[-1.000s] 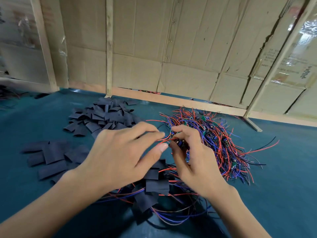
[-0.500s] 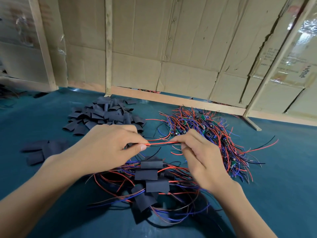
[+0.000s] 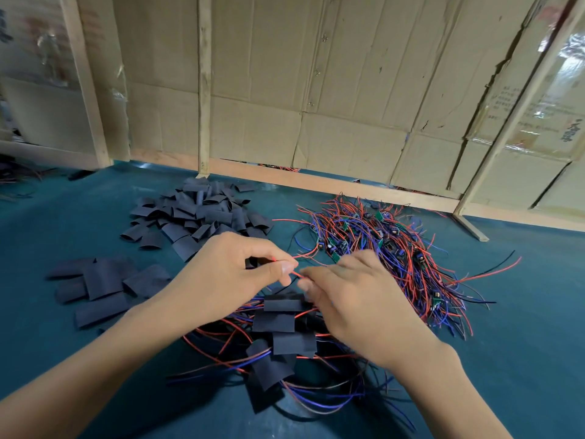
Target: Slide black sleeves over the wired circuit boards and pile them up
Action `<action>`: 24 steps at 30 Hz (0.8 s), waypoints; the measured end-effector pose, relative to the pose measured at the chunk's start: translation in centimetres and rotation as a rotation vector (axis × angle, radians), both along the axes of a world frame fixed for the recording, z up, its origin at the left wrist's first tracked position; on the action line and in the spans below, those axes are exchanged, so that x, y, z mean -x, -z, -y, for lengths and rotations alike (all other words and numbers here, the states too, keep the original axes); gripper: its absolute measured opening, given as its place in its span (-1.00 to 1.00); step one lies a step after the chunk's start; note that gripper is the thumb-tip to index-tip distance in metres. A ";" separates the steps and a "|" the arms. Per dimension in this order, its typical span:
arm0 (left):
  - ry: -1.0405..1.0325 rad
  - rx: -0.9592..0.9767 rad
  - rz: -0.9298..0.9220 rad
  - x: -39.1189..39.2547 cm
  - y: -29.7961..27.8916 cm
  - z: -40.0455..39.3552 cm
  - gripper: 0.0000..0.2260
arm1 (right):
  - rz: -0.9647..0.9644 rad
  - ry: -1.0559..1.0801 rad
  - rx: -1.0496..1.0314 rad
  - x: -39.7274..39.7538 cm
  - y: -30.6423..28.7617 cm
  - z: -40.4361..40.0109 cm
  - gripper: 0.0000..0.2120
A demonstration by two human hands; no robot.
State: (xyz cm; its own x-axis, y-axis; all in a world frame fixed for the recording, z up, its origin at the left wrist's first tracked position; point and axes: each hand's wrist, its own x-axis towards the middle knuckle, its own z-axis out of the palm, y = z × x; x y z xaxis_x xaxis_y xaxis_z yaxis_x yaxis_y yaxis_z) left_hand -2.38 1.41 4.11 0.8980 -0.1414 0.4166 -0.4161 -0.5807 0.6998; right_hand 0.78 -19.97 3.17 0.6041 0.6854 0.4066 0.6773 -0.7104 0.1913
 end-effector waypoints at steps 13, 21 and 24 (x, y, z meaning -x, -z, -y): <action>0.142 -0.009 -0.051 0.4 0.3 0.8 -0.77 | -0.577 -0.173 -0.631 -1.0 0.0 1.1 -0.69; 0.186 -0.136 0.006 0.7 0.6 0.3 -0.33 | -0.653 -0.194 -0.985 -1.1 -0.5 1.4 -0.81; 0.231 -0.148 -0.012 0.6 1.1 0.0 -0.34 | -0.611 -0.191 -1.028 -0.7 -0.4 1.1 -0.79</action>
State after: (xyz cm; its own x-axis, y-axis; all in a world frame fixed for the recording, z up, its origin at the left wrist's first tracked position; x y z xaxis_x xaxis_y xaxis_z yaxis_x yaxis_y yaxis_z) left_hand -2.99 1.36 3.06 0.8396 -0.4014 0.3660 -0.5417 -0.5681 0.6196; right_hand 1.51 -21.09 3.57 0.8110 0.3088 0.4969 0.5694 -0.2219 -0.7915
